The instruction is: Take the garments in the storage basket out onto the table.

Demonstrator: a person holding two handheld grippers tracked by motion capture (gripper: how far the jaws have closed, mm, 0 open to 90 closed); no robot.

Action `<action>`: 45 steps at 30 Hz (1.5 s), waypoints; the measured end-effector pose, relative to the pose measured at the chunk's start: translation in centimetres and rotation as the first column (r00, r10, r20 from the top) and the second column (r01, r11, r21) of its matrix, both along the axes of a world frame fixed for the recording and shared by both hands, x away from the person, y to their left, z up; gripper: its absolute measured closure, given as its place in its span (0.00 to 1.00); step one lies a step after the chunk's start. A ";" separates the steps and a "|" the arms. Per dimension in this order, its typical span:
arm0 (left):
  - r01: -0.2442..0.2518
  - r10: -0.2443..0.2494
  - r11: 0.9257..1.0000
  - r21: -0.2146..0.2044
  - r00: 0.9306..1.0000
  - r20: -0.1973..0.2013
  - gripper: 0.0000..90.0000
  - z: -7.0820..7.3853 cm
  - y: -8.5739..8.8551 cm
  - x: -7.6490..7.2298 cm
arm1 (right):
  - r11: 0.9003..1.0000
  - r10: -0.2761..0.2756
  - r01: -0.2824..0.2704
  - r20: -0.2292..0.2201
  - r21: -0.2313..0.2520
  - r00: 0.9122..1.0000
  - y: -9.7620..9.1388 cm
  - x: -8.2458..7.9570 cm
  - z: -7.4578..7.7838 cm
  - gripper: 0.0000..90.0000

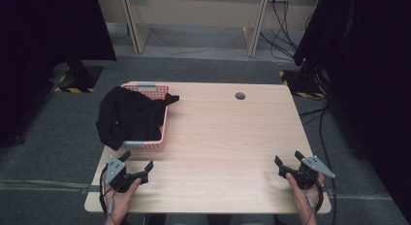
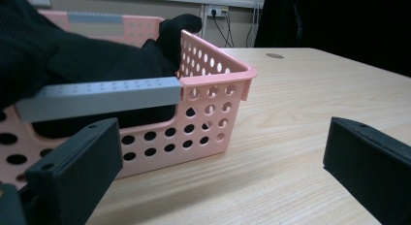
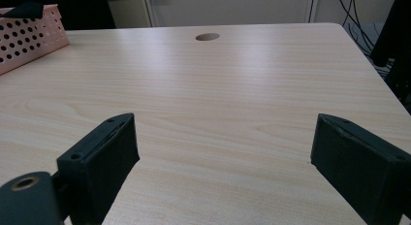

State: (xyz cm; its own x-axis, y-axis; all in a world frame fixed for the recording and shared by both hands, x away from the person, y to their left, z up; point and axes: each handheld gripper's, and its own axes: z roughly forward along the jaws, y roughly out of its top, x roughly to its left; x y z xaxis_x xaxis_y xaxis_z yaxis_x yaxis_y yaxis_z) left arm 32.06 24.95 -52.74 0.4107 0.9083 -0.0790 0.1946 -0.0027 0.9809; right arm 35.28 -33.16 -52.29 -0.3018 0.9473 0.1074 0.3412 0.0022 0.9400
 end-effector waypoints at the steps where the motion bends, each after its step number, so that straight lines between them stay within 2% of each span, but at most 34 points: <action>1: 0.000 0.000 1.000 0.000 1.000 0.000 0.00 0.0 0.0 0.0 | 1.000 0.000 0.000 0.000 0.000 1.000 0.0 0.0 0.0 0.11; 3: 0.000 0.000 1.000 0.000 1.000 0.000 0.00 0.0 0.0 0.0 | 1.000 0.005 -0.005 0.004 -0.007 1.000 0.1 0.0 0.0 0.11; 6: -0.016 0.016 1.000 -0.001 1.000 0.021 0.00 1.0 0.2 -0.2 | 1.000 0.007 -0.007 0.003 -0.011 1.000 0.1 0.0 0.0 0.11; 17: -0.035 0.034 0.999 0.010 0.999 0.016 0.00 1.1 0.6 -0.3 | 1.000 0.008 -0.008 0.003 -0.014 1.000 0.1 0.0 0.0 0.11; 25: -0.053 0.052 0.998 0.029 0.998 0.031 0.01 1.9 0.9 -0.1 | 1.000 0.011 -0.011 0.004 -0.019 1.000 0.2 0.0 0.0 0.11; 30: -0.087 0.086 0.996 0.029 0.995 0.050 0.02 3.0 1.9 0.3 | 1.000 0.013 -0.012 0.007 -0.022 1.000 0.2 0.0 0.0 0.11; 45: -0.128 0.124 0.991 0.026 0.986 0.114 0.02 6.6 3.7 1.6 | 1.000 0.014 -0.014 0.007 -0.023 1.000 0.3 0.0 0.0 0.11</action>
